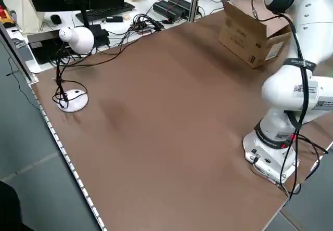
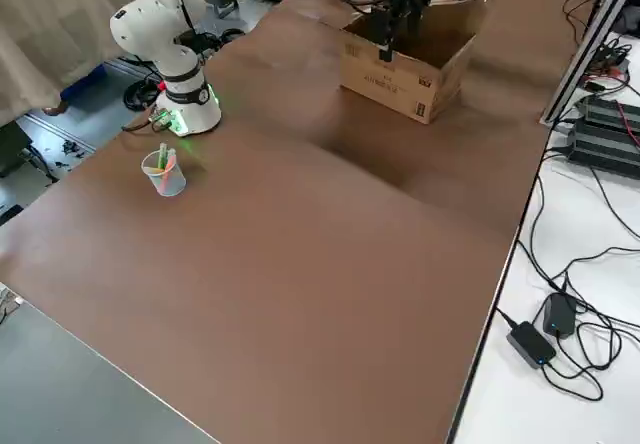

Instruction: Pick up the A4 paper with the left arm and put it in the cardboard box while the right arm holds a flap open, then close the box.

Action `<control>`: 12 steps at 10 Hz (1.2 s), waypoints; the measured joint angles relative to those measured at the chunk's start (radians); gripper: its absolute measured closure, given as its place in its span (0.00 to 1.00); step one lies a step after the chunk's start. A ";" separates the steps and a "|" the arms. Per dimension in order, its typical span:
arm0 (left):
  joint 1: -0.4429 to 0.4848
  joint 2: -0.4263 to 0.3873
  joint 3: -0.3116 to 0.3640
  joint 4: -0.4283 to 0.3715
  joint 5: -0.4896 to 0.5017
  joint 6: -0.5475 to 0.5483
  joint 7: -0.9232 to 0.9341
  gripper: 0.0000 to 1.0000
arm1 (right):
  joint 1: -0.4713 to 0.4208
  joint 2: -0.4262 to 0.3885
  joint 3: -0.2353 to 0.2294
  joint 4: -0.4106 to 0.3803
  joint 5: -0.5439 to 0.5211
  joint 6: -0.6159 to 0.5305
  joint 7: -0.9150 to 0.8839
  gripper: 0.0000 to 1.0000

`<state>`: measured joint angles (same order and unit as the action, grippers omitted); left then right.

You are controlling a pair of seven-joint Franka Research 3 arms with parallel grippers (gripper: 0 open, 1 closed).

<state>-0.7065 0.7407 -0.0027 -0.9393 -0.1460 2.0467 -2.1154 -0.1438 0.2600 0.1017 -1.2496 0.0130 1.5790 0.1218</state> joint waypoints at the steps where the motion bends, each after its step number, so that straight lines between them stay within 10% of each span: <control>1: -0.002 0.002 0.000 0.000 0.000 0.000 0.000 0.70 | -0.009 0.000 -0.001 0.000 0.000 0.000 -0.002 0.00; 12: -0.044 0.039 0.036 0.000 0.000 0.009 -0.002 0.70 | -0.006 0.039 0.013 -0.017 0.001 -0.003 -0.083 0.01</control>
<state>-0.7507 0.7792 0.0332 -0.9389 -0.1460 2.0554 -2.1171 -0.1494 0.2988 0.1150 -1.2668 0.0138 1.5764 0.0387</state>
